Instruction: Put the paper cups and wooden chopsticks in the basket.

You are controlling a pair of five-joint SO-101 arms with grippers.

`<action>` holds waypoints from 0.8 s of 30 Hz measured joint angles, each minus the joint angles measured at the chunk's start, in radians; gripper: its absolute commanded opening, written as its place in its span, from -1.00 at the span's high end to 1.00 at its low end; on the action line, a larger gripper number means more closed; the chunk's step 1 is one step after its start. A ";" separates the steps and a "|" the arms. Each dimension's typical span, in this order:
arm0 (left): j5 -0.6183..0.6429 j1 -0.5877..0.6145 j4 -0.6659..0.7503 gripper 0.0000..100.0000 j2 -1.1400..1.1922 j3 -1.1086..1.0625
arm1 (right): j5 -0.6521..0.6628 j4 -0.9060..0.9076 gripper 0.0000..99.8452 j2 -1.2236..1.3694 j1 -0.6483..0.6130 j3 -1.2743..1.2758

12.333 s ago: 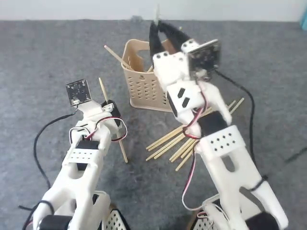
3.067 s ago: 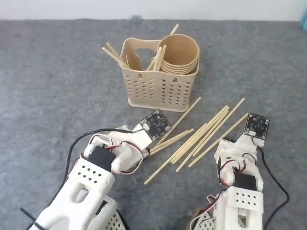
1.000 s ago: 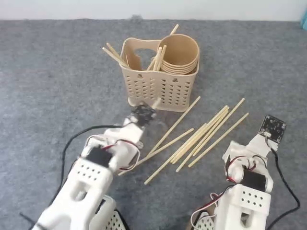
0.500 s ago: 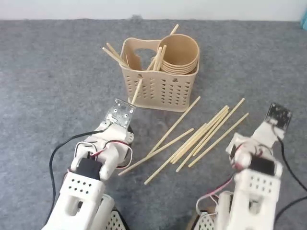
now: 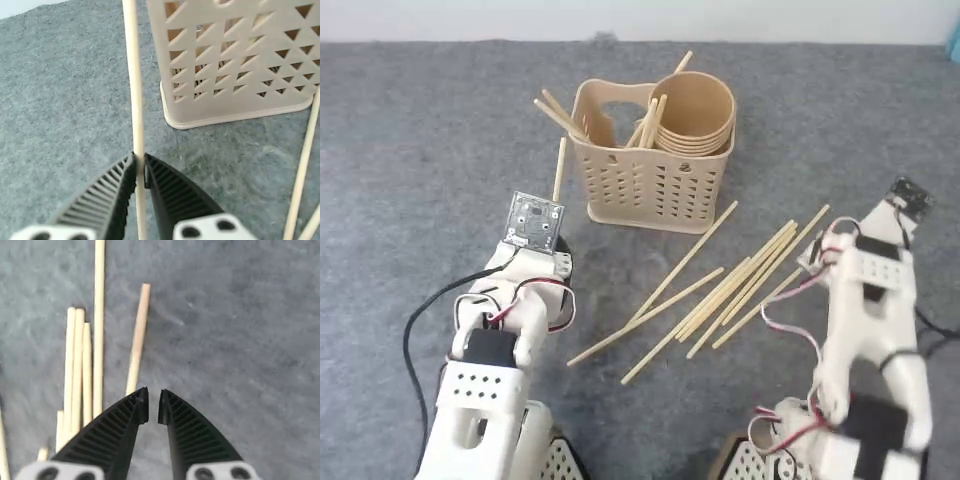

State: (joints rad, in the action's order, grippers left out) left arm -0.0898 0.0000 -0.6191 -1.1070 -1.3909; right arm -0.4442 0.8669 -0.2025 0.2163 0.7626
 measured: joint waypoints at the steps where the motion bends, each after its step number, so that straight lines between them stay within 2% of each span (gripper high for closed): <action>1: 0.003 0.000 0.000 0.97 0.000 0.000 | -0.025 -0.003 0.90 0.035 -0.009 -0.021; 5: 0.003 0.000 0.000 0.97 0.000 0.000 | -0.112 -0.005 0.90 0.175 -0.037 -0.095; 11: 0.003 0.000 0.000 0.97 0.000 0.000 | -0.129 -0.005 0.90 0.322 -0.049 -0.201; 24: 0.003 0.000 0.000 0.97 0.000 -0.006 | -0.132 -0.005 0.94 0.353 -0.046 -0.233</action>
State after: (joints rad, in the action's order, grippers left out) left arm -0.0867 0.0000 -0.6191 -1.1070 -1.3970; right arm -0.5762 0.8623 0.1504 0.1703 0.5294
